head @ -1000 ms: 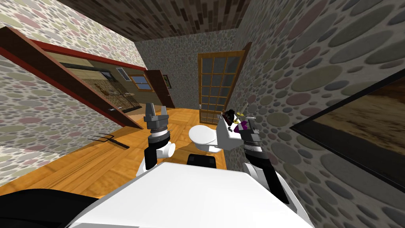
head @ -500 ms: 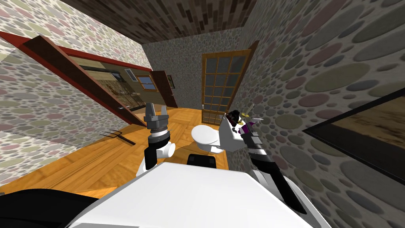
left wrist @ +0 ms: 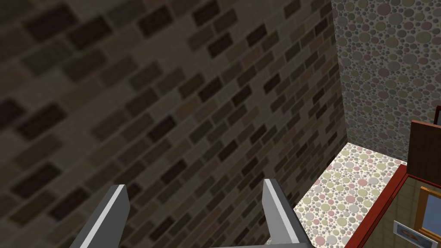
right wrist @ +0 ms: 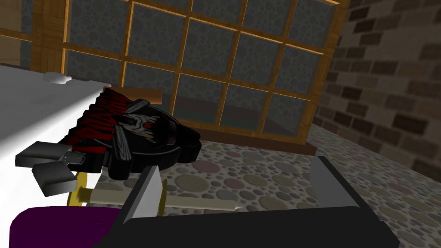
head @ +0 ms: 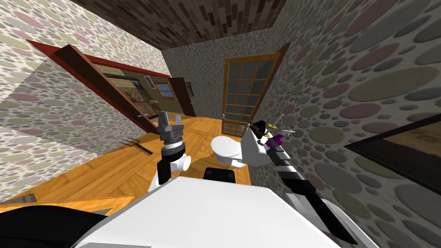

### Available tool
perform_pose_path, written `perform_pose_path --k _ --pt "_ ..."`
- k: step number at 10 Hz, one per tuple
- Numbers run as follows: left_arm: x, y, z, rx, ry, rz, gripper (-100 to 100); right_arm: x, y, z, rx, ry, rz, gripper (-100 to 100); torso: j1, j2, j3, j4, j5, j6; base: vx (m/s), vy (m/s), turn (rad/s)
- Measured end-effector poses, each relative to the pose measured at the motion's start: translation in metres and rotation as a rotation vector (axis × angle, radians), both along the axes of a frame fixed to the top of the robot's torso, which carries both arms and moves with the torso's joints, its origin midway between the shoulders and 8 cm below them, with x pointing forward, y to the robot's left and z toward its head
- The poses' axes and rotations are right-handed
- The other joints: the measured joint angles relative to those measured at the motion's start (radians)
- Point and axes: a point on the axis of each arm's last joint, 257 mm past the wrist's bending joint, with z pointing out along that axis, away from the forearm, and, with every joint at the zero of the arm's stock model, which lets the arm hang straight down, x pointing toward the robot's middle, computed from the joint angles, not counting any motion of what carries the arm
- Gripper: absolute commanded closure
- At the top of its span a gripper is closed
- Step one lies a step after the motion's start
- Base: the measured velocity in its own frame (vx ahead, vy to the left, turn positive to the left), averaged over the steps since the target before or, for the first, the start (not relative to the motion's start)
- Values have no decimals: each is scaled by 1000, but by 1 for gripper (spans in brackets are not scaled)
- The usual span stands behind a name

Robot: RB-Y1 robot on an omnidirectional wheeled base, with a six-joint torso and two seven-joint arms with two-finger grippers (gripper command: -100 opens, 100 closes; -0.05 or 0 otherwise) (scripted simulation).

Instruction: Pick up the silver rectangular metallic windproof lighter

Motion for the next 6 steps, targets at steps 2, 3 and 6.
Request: perform_pose_path --k 2,3,6 --pt "0 0 0 0 0 0 0 -5 -16 -19 -50 90 -15 -100 1 1 0 0 0 0 -8 72 83" --pt "0 0 0 0 0 0 0 -10 -23 -29 -74 134 -21 -100 1 0 0 0 0 0 -6 49 38" --pt "0 0 0 0 0 0 0 -17 -42 -44 -136 224 -28 -100 -1 0 0 0 0 0 -3 54 78"
